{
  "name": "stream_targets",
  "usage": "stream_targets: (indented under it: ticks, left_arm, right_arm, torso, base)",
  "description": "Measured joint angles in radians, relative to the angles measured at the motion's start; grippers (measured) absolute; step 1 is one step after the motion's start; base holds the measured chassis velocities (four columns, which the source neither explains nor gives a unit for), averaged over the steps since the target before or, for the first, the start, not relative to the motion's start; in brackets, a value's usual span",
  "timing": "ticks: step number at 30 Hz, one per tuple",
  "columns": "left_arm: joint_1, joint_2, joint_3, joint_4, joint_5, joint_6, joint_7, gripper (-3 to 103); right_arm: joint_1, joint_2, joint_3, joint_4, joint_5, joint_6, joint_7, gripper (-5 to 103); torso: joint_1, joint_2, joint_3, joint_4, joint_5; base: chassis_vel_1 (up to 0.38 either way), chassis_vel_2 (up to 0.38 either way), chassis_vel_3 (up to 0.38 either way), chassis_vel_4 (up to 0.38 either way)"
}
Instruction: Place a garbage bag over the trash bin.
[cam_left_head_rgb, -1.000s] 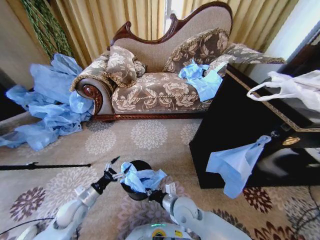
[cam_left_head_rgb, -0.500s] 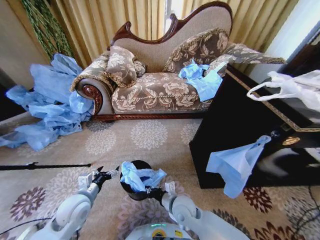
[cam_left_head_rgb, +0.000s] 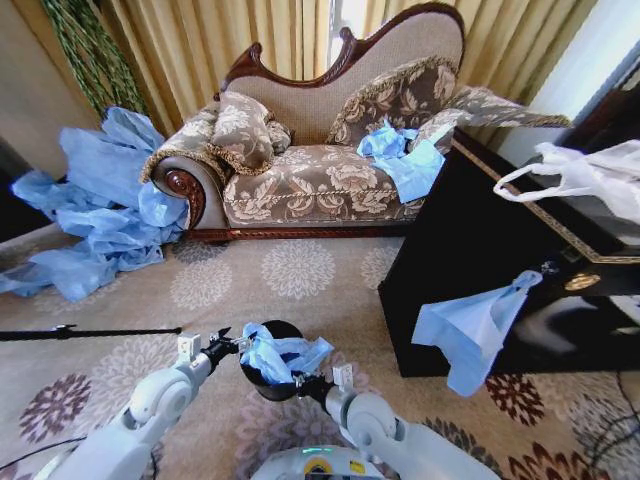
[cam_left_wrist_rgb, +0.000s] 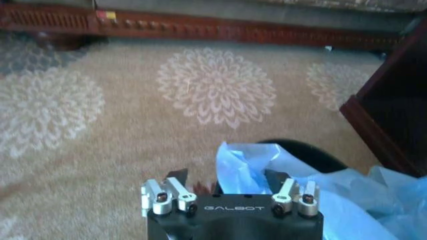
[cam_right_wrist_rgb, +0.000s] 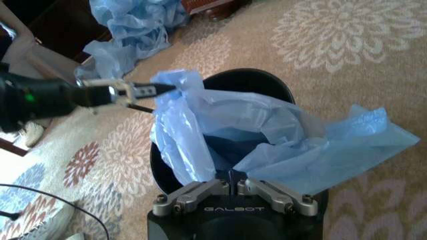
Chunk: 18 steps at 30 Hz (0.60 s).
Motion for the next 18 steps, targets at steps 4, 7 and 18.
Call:
stream_targets:
  ticks: [4,7,18]
  left_arm:
    - [-0.011,-0.015,0.017,0.009,0.0,-0.001,0.004,64]
    - [-0.011,-0.027,0.025,0.01,0.0,-0.016,0.011,54]
    - [0.013,-0.041,0.014,0.001,0.006,-0.087,0.054,11]
  right_arm:
    - [-0.002,-0.007,0.0,0.012,-0.001,0.003,0.0,0]
    - [-0.012,-0.018,0.006,0.023,-0.005,0.004,0.0,0]
    - [-0.052,-0.036,0.04,0.065,-0.022,0.006,-0.001,0]
  torso:
    - [0.0,0.0,0.0,-0.0001,0.0]
    - [0.0,0.0,0.0,-0.0002,-0.0001]
    - [0.0,0.0,0.0,-0.0002,-0.0001]
  base:
    - [0.0,0.0,0.0,0.0]
    - [0.0,0.0,0.0,0.0]
    - [0.0,0.0,0.0,0.0]
